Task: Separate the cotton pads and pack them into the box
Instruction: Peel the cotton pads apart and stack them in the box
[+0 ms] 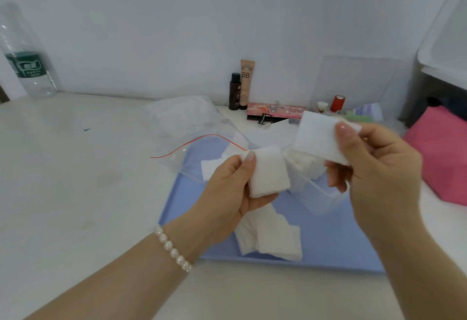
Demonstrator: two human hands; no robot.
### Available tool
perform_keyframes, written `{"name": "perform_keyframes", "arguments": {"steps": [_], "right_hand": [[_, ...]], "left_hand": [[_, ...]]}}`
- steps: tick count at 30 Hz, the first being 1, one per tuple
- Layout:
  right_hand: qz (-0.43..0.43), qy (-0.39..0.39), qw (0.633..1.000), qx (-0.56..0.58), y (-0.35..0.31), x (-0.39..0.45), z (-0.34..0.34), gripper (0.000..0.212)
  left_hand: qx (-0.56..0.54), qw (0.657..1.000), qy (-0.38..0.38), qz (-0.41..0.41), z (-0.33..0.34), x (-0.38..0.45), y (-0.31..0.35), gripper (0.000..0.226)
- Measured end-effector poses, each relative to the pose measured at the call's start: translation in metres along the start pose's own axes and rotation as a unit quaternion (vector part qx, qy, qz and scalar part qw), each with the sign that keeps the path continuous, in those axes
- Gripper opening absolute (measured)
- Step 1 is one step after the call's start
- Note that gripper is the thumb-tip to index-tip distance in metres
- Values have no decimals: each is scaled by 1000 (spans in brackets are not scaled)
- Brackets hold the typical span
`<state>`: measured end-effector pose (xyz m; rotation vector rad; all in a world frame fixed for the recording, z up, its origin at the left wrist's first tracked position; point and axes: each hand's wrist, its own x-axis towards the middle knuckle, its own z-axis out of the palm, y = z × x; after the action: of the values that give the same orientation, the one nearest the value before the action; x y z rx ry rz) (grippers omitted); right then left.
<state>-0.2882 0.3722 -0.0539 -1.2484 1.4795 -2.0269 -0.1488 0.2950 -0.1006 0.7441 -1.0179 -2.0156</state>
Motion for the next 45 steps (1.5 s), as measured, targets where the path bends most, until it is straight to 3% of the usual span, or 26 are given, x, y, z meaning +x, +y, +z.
{"name": "perform_keyframes", "arguments": {"steps": [5, 9, 16, 23, 29, 36, 39, 42, 45], "right_hand": [[15, -182, 983, -36, -5, 2, -2, 13], [-5, -209, 972, -112, 2, 4, -1, 35], [31, -296, 954, -22, 1, 1, 0, 32], [46, -223, 970, -83, 7, 1, 6, 36], [41, -229, 966, -114, 12, -2, 8, 37], [41, -221, 968, -114, 14, -1, 8, 38], [31, -223, 967, -115, 15, -1, 7, 38], [22, -219, 969, -111, 17, -4, 10, 39], [-14, -176, 976, -130, 19, -8, 15, 30]], "left_hand": [[66, 995, -68, -17, -4, -2, -1, 51], [112, 989, -91, -42, -5, -4, 0, 51], [165, 974, -143, -64, -9, -5, -1, 53], [197, 966, -157, -60, -11, -4, 1, 70], [225, 960, -156, -58, -12, -6, 0, 71], [203, 953, -211, -79, -14, -6, 4, 80], [132, 959, -232, -95, -13, -8, 8, 65], [138, 970, -182, -88, -10, -8, 8, 43], [142, 979, -132, -56, -10, -7, 8, 42]]}}
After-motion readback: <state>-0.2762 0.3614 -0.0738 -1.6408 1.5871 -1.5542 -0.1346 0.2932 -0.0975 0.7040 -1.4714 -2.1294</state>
